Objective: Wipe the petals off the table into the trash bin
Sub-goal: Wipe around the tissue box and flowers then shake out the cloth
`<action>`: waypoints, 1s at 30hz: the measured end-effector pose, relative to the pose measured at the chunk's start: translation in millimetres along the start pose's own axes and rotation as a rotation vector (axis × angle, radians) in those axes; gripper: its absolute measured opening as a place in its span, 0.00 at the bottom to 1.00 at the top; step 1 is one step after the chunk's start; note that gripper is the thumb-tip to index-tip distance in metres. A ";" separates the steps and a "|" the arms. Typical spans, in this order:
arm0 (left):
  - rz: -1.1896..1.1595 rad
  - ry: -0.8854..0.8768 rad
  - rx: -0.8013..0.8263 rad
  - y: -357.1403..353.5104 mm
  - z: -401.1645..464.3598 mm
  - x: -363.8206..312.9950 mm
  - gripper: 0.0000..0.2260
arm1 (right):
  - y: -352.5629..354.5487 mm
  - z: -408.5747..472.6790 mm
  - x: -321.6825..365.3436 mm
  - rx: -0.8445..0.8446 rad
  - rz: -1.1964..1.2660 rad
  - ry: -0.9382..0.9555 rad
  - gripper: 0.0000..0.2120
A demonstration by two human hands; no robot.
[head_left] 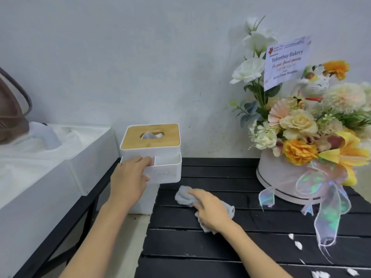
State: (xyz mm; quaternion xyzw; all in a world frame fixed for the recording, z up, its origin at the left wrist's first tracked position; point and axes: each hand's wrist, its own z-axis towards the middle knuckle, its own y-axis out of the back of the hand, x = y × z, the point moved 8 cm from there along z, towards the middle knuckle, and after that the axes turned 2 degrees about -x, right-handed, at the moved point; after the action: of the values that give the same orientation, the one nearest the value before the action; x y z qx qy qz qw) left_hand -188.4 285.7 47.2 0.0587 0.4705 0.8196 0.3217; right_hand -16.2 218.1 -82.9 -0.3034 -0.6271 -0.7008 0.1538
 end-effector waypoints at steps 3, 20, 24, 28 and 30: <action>0.019 -0.017 0.030 -4.0 -11.8 -5.5 0.10 | 4.7 -51.4 1.0 0.026 0.031 0.050 0.24; -0.038 -0.112 0.144 -82.0 -0.8 -85.5 0.13 | 38.6 -97.8 -55.7 -0.533 0.265 -0.307 0.22; 0.009 -0.118 0.083 -91.3 -6.7 -87.6 0.16 | 38.4 -91.9 -63.2 -0.514 0.231 -0.323 0.22; -0.053 -0.036 0.172 -84.5 -35.3 -89.2 0.29 | 39.2 -88.0 -63.3 -0.464 0.250 -0.340 0.22; -0.055 0.033 0.226 -77.1 -56.0 -93.5 0.29 | 42.2 -87.0 -58.3 -0.458 0.248 -0.357 0.22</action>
State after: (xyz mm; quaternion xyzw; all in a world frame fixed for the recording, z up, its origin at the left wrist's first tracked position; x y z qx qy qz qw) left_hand -100.8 217.1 -26.8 0.0681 0.5667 0.7530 0.3273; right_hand 33.5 116.9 -88.4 -0.5225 -0.4282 -0.7354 0.0534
